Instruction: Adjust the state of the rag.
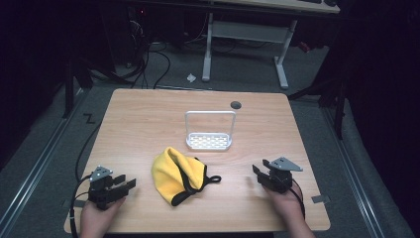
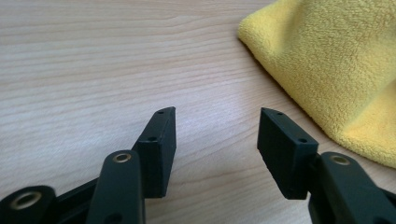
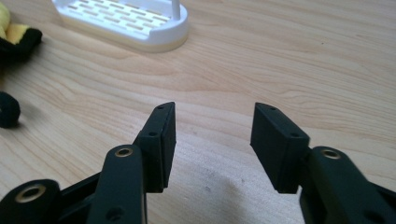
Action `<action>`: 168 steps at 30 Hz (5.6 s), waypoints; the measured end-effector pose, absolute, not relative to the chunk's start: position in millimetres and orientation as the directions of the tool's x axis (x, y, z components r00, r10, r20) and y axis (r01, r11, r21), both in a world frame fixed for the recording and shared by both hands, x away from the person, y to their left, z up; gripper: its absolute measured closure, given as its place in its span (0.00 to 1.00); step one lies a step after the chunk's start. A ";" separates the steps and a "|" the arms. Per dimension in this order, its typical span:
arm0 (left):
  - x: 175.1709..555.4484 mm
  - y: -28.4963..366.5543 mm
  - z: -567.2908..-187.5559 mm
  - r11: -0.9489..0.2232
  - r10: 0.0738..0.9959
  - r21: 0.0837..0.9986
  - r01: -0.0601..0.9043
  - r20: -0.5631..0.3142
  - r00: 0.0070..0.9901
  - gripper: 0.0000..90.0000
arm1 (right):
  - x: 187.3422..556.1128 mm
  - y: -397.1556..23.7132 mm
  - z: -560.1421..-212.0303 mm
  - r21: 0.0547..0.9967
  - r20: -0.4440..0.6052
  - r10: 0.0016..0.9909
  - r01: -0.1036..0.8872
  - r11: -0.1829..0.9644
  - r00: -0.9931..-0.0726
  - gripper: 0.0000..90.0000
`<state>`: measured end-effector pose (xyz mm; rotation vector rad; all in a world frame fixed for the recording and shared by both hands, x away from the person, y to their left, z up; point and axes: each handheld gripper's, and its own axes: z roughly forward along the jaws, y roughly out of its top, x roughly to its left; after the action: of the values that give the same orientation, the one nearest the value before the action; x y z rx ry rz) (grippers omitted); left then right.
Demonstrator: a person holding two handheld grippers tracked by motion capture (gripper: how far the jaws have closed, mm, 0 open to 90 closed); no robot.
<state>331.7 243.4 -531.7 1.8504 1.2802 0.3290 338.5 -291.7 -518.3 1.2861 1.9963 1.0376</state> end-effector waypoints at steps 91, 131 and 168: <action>319.3 72.8 -514.0 -0.428 0.647 0.740 0.519 -0.150 0.748 0.96 | 316.2 -200.9 -528.9 0.730 0.002 0.691 0.474 0.493 -0.723 0.95; 312.2 110.9 -504.6 -0.353 0.671 0.793 0.496 -0.155 0.725 0.54 | 334.3 -282.9 -517.2 0.772 -0.031 0.881 0.549 0.321 -0.471 0.74; 336.6 151.9 -523.8 -0.209 0.697 0.739 0.640 -0.346 0.628 0.89 | 341.3 -277.0 -526.9 0.720 -0.055 0.872 0.586 0.372 -0.487 0.93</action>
<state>336.6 151.9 -523.8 1.9133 1.0601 0.0767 341.3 -277.0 -526.9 1.2619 2.2088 0.8993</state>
